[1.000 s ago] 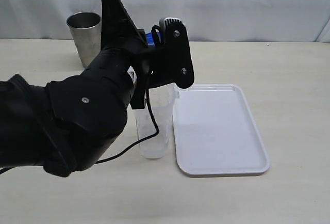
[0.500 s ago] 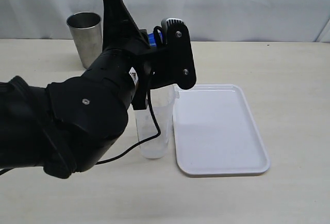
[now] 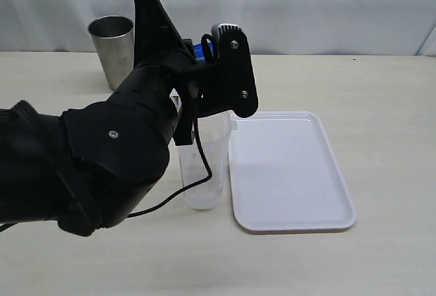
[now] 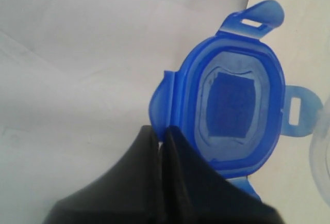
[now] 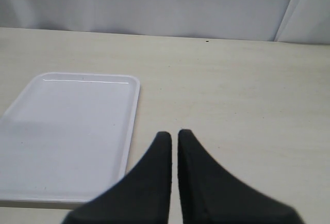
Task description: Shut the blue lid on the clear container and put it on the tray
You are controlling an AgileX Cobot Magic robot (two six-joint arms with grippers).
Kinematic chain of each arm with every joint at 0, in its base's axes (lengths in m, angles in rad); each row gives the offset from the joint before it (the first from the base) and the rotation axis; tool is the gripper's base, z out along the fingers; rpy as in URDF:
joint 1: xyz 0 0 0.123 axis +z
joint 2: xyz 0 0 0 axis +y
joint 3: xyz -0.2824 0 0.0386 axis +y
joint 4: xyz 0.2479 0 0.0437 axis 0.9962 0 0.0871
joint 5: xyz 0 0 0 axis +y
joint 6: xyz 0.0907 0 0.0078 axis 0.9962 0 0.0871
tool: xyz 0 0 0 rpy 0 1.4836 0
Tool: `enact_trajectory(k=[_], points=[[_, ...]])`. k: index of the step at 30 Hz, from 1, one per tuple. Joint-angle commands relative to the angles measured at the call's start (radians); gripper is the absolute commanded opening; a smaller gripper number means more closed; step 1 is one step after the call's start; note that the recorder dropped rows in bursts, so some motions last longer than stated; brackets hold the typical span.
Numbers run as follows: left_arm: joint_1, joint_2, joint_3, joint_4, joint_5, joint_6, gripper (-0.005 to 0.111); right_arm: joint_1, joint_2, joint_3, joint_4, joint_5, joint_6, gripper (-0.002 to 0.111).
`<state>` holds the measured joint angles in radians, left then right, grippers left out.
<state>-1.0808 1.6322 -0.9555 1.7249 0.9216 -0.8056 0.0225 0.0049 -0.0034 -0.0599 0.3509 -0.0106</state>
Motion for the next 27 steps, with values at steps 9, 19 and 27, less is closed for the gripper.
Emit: enact_trajectory(k=[9, 19, 27], points=[[-0.039, -0.006, 0.005, -0.008, 0.042, 0.002, 0.000, -0.008, -0.005, 0.003, 0.002, -0.004, 0.003, 0.005], [-0.048, -0.006, 0.029, -0.021, 0.028, 0.022, 0.000, -0.008, -0.005, 0.003, 0.002, -0.004, 0.003, 0.005], [-0.048, -0.006, 0.084, -0.008, 0.026, -0.009, 0.000, -0.008, -0.005, 0.003, 0.002, -0.004, 0.003, 0.005]])
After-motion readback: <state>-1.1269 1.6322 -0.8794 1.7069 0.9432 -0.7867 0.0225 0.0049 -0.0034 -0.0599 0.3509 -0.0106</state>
